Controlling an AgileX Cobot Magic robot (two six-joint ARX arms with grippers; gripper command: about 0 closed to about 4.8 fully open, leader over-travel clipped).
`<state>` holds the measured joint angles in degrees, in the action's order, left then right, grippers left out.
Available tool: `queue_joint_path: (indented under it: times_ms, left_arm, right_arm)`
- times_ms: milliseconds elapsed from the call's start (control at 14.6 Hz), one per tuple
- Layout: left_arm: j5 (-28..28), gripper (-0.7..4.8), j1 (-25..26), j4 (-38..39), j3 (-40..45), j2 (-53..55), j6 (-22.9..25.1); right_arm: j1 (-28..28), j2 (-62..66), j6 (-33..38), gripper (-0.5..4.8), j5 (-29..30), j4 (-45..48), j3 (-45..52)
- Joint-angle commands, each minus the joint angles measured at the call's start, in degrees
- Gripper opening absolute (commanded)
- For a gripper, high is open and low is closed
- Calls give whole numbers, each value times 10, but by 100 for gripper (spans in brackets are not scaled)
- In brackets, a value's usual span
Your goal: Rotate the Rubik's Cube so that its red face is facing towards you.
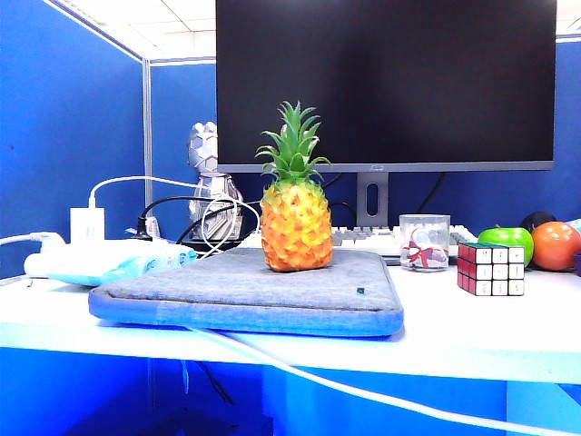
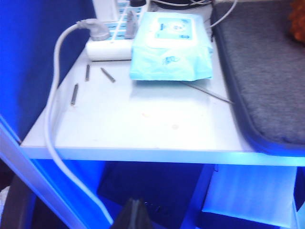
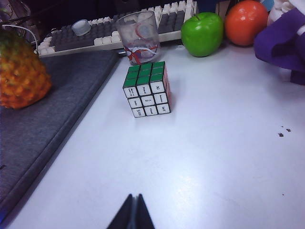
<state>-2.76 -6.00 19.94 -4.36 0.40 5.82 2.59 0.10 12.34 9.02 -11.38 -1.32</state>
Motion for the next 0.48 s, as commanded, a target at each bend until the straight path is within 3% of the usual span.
queue_joint_path:
  times_ms: [68,274,479]
  left_arm:
    - [5,-5,1,-7,0,0,-3]
    - [5,-5,1,-7,0,0,-10]
    - [8,-5,1,-23,0,0,-102]
  right_arm:
    - [0,0,-2,0,0,-4,1]
    - [0,0,-1,0,1,-4,1]
    - [0,0,-1,0,1,-4,1]
